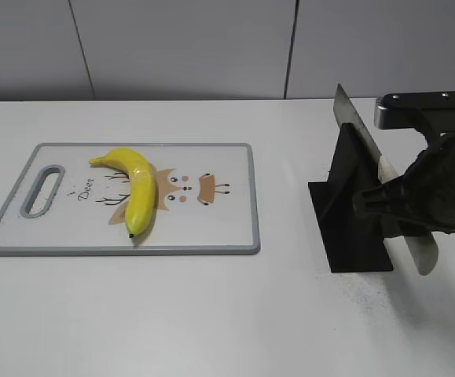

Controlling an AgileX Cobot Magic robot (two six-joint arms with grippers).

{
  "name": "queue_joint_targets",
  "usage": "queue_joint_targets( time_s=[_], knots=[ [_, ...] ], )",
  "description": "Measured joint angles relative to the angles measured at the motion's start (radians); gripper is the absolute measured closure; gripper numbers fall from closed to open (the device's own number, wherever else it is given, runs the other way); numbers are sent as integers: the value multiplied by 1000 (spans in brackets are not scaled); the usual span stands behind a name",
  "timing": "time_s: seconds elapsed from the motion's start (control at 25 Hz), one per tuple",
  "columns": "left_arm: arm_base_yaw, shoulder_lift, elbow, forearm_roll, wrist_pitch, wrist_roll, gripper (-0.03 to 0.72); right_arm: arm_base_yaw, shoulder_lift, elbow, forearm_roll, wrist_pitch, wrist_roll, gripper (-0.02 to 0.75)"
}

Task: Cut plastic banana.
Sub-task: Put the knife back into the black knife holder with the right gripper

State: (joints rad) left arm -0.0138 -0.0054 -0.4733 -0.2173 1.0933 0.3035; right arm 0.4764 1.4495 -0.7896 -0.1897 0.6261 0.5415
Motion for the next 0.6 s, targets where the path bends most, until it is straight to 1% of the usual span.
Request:
queue_joint_targets(
  time_s=[0.08, 0.16, 0.32, 0.36, 0.4, 0.48, 0.6],
  knots=[
    [0, 0, 0, 0, 0, 0, 215, 0, 0, 0, 11, 0, 1, 571],
    [0, 0, 0, 0, 0, 0, 215, 0, 0, 0, 18, 0, 1, 523],
    [0, 0, 0, 0, 0, 0, 215, 0, 0, -7, 27, 16, -2, 295],
    [0, 0, 0, 0, 0, 0, 215, 0, 0, -15, 27, 28, -5, 242],
    [0, 0, 0, 0, 0, 0, 215, 0, -1, -27, 27, 39, -10, 208],
    [0, 0, 0, 0, 0, 0, 215, 0, -16, -56, 27, 70, -28, 169],
    [0, 0, 0, 0, 0, 0, 215, 0, -93, -108, 27, 114, -76, 158]
  ],
)
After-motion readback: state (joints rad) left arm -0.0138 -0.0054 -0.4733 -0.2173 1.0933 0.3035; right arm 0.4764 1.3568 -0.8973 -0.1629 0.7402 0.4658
